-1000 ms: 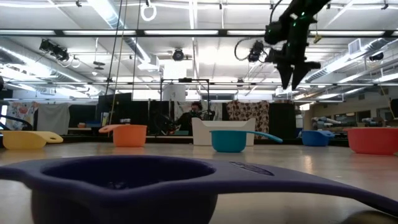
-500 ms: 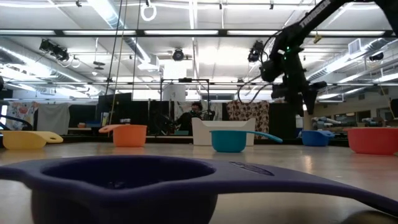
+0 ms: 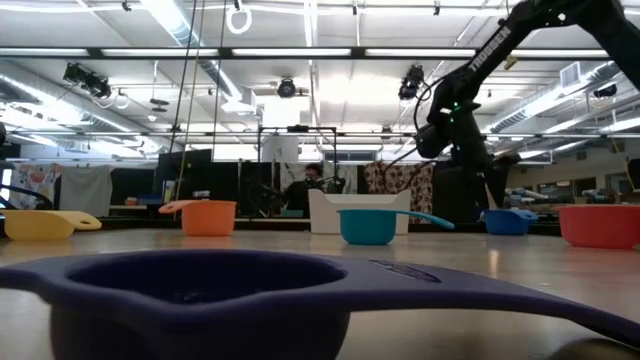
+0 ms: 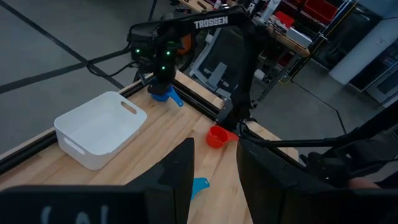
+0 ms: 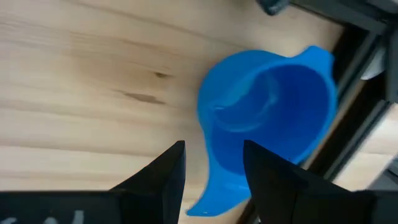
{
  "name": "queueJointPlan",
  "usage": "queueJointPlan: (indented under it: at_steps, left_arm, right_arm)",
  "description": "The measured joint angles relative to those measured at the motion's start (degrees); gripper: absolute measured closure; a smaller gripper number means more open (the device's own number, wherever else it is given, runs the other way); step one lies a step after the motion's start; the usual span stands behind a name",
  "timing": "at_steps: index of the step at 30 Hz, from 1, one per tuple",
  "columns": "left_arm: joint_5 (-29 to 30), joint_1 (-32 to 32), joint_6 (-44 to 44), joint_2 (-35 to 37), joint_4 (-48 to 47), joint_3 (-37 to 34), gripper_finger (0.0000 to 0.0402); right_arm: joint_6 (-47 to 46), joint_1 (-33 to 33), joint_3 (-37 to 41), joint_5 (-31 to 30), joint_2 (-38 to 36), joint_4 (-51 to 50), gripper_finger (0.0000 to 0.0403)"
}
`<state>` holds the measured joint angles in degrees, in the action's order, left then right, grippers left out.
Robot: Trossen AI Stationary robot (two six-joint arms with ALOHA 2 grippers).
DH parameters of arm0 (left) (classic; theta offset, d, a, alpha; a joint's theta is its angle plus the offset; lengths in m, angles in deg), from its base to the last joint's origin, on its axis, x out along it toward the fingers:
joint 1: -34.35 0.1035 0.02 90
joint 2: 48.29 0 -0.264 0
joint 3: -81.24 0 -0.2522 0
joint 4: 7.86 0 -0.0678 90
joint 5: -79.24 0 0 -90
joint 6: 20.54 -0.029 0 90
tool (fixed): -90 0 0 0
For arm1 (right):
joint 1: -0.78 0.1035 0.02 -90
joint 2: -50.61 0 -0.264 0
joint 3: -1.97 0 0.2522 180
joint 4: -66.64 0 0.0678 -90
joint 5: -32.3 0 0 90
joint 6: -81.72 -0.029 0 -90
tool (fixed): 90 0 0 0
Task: Nest measuring cups in basket
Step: Stack the blue measuring cup on the orange measuring cup
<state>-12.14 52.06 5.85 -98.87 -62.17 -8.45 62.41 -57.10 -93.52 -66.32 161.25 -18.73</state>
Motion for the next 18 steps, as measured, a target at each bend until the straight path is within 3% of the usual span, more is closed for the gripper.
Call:
queueJointPlan:
  at_steps: [12, 15, 18]
  left_arm:
    - [-0.01, 0.00, 0.00, 0.00, 0.00, 0.00, 0.0276]
    - [-0.01, 0.00, 0.00, 0.00, 0.00, 0.00, 0.0276]
    - [-0.01, -0.01, 0.00, 0.00, 0.00, 0.00, 0.0276]
  right_arm:
    - [1.48, -1.27, 0.09, 2.56, 3.21, 2.08, 0.0247]
    - [2.85, -1.29, 0.11, 3.78, 3.48, 2.10, 0.0281]
    - [5.07, -1.29, 0.11, 4.54, 3.59, 2.18, 0.0342]
